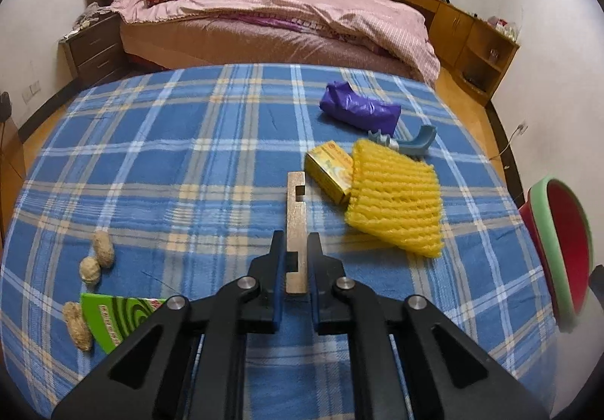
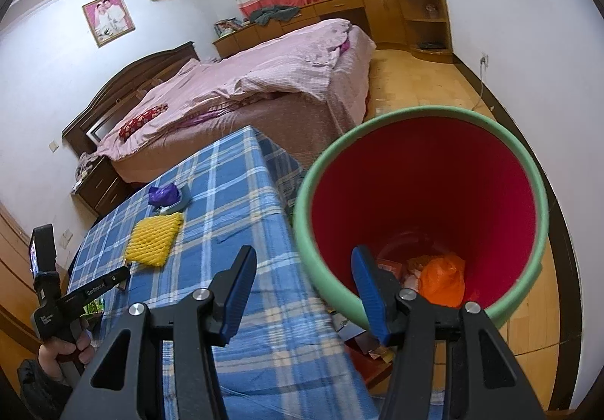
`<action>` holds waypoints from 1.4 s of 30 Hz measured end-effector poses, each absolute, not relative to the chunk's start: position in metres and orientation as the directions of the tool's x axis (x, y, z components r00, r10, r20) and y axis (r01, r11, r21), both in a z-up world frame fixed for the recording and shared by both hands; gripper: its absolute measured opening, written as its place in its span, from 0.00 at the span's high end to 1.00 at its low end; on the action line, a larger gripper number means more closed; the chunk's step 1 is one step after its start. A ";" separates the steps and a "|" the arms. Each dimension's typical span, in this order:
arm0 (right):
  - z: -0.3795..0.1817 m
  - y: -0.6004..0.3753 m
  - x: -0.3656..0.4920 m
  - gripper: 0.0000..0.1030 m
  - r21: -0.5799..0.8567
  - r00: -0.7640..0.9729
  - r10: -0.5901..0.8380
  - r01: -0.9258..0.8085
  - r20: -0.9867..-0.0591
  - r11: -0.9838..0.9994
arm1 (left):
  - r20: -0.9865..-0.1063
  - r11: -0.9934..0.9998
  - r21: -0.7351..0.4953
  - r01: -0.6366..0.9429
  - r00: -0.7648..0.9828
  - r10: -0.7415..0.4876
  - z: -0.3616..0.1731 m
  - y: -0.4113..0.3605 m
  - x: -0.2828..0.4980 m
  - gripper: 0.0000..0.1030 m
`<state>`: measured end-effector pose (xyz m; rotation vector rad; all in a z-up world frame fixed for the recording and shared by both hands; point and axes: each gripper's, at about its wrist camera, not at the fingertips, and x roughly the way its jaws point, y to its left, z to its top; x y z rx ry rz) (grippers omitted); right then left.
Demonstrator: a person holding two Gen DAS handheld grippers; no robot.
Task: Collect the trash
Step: 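Grasp the yellow foam net with the right tool while the left tool holds the stick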
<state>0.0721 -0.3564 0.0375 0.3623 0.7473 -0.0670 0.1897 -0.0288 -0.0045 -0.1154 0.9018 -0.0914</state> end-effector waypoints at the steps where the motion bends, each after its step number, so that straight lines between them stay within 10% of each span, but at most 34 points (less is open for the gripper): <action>1: 0.038 -0.353 0.074 0.46 0.296 0.734 0.071 0.181 -0.676 0.938 | -0.771 0.990 -0.140 0.030 0.624 -0.128 -0.002 -0.027 0.189 0.91; 35: -0.010 -0.182 0.212 0.40 0.185 0.610 0.188 -0.069 -0.770 0.980 | -0.731 0.987 -0.157 -0.030 0.676 -0.096 -0.003 0.020 0.197 0.91; 42: -0.012 -0.178 0.212 0.72 0.183 0.601 0.203 -0.095 -0.773 0.978 | -0.729 0.987 -0.160 -0.028 0.678 -0.099 -0.003 0.019 0.197 0.91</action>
